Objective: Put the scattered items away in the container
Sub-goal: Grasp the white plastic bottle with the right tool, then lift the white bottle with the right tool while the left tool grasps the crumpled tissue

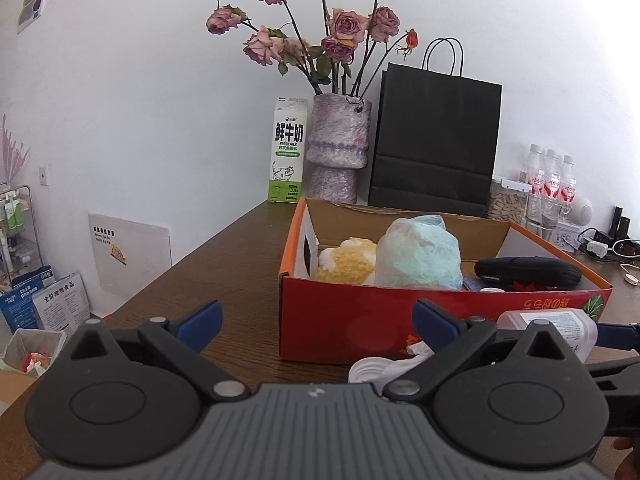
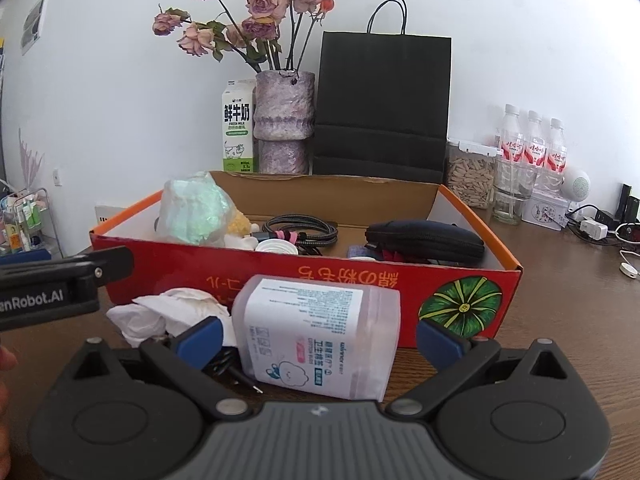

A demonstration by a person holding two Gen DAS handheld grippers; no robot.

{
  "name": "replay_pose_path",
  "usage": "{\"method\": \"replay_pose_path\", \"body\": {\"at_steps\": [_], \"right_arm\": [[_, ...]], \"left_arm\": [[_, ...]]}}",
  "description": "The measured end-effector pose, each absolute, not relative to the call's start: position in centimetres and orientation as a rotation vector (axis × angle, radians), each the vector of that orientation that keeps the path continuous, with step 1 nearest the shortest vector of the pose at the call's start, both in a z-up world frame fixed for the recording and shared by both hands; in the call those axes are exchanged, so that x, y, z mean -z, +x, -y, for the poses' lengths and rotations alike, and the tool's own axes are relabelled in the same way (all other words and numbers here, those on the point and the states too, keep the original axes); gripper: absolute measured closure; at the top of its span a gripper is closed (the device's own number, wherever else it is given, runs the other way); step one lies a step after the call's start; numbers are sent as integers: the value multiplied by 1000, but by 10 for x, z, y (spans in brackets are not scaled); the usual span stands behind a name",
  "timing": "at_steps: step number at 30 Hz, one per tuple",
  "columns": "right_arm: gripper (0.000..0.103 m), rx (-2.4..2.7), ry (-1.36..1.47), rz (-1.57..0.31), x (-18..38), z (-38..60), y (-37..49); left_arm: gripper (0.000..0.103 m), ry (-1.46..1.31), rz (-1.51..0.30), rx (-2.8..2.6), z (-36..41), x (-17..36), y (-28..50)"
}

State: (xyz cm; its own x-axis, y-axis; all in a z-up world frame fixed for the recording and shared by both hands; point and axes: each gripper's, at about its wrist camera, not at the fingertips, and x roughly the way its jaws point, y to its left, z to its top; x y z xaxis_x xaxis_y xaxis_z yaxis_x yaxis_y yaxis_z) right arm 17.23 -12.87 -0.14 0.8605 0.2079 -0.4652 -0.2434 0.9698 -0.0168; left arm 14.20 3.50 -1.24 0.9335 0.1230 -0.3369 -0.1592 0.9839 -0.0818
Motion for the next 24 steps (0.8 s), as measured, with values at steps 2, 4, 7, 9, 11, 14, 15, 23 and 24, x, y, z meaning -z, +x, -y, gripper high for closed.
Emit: {"method": "replay_pose_path", "body": {"at_steps": [2,4,7,9,11,14,15,23,24], "right_arm": [[1,-215,-72,-483,2,126,175],[7,-198,-73,-492,3,124,178],[19,-213,-49,-498,3,128,177],[20,-201,-32,-491,2,132,177],[20,-198,-11,-477,0,137,175],[20,-201,1,-466,-2,142,174],[20,-205,6,-462,-2,144,173],[20,-173,43,-419,-6,174,170],[20,-163,47,-416,-7,180,170]], "left_arm": [[0,-104,-333,-142,-35,12,141],[0,-102,-331,-138,-34,12,139],[0,-102,-332,-135,-34,12,139],[0,-102,-332,-134,-34,12,139],[0,-101,-332,-132,-34,12,139],[0,-101,-337,-129,-34,12,140],[0,-101,-338,-128,-34,12,141],[0,-97,-339,-87,-31,13,140],[0,-93,-340,-79,-29,12,140]]}}
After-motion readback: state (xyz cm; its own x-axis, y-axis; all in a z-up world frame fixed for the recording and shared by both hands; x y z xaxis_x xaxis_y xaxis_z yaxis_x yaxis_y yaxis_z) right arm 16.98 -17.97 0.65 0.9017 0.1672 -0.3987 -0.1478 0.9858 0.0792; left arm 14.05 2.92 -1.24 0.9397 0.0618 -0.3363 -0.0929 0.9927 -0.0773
